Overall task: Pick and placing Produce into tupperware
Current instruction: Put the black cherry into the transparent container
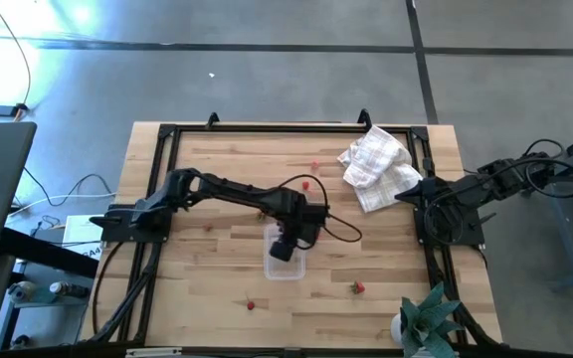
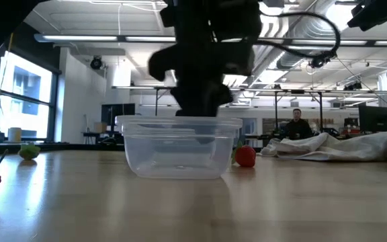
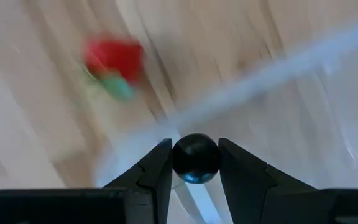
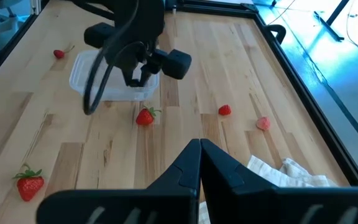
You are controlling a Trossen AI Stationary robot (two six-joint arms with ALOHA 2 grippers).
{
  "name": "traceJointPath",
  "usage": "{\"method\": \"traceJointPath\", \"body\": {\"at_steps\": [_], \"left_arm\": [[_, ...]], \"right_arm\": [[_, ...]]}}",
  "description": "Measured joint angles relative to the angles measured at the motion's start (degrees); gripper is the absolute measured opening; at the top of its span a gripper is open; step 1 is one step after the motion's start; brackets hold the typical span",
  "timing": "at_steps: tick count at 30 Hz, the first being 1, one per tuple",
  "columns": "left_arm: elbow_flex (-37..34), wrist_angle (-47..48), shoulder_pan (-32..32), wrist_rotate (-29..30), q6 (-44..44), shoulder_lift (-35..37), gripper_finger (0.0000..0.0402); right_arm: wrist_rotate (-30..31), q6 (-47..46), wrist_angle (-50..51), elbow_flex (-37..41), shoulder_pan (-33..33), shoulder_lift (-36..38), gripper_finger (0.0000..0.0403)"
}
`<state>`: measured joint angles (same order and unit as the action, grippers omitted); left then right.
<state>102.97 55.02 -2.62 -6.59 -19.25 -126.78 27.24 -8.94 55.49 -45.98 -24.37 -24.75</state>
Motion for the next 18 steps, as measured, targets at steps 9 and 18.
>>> {"method": "traceJointPath", "body": {"at_steps": [9,18], "left_arm": [[-1.09,-0.81,-0.37,0.2,-0.18,0.04,0.0108],[-3.66,-2.63,-0.37,0.57,1.09,0.13,0.0108]], "right_arm": [[0.02,0.01,-0.03,0.0,-0.01,0.02,0.0],[0.0,0.01,-0.03,0.0,-0.01,0.02,0.0]]}}
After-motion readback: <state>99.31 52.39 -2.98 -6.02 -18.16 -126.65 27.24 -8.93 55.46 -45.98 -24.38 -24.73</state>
